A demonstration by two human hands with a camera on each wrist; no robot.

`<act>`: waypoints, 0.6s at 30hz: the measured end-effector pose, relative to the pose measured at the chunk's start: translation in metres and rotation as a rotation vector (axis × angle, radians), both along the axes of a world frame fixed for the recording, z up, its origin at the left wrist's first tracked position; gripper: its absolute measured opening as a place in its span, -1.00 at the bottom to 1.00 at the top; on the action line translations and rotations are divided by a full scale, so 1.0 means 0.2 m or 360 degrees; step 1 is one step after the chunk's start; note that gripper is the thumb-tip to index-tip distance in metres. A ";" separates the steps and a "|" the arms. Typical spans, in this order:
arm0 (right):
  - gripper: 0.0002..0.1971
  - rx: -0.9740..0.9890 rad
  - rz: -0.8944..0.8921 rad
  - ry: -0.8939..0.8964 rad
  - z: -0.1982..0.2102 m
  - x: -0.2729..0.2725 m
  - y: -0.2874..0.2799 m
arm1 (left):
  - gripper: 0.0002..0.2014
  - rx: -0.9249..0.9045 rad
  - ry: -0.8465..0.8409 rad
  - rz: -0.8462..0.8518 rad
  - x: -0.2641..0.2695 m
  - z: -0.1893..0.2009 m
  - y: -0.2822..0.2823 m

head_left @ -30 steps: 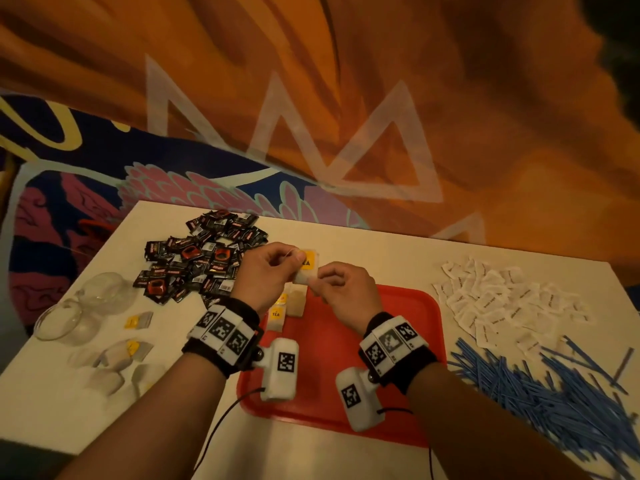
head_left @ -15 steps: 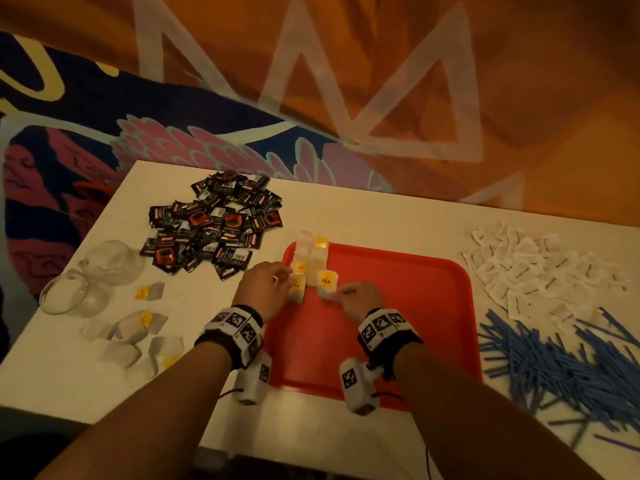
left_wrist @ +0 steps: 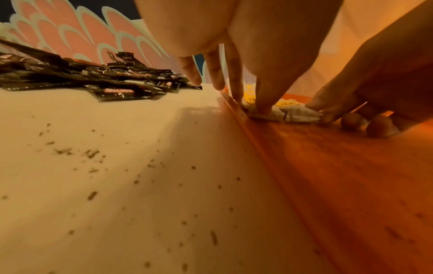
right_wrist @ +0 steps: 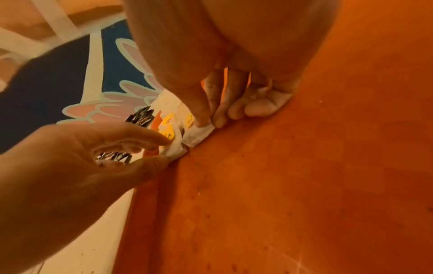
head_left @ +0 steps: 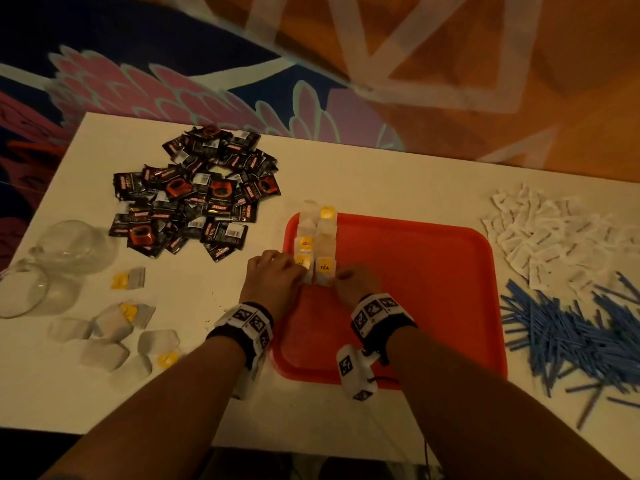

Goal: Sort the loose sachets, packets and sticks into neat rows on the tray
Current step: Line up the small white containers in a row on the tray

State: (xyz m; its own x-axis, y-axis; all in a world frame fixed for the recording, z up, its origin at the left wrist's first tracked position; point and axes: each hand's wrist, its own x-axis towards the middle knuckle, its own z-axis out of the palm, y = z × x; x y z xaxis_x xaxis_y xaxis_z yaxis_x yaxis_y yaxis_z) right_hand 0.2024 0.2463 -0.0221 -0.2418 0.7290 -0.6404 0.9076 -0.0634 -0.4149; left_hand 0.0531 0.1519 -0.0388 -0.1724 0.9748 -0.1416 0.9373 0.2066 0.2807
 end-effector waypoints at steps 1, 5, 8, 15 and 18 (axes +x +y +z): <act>-0.78 0.0010 -0.0033 0.0010 0.00 0.00 0.00 | -0.82 0.0026 -0.0015 0.0009 -0.01 -0.01 0.00; -0.83 0.0142 -0.0261 0.0120 0.00 0.01 -0.01 | -0.79 0.0036 -0.0025 0.0022 -0.03 -0.03 0.00; -0.80 0.0165 -0.0211 0.0189 -0.02 0.00 -0.04 | -0.77 -0.0001 -0.0020 0.0015 -0.03 -0.03 0.00; -0.86 0.0174 -0.0324 0.0279 -0.04 0.01 -0.04 | -0.75 -0.0019 -0.0040 0.0040 -0.02 -0.05 -0.01; -0.81 0.0152 -0.0301 0.0288 -0.04 0.02 -0.04 | -0.74 -0.0020 -0.0057 0.0050 -0.01 -0.04 -0.01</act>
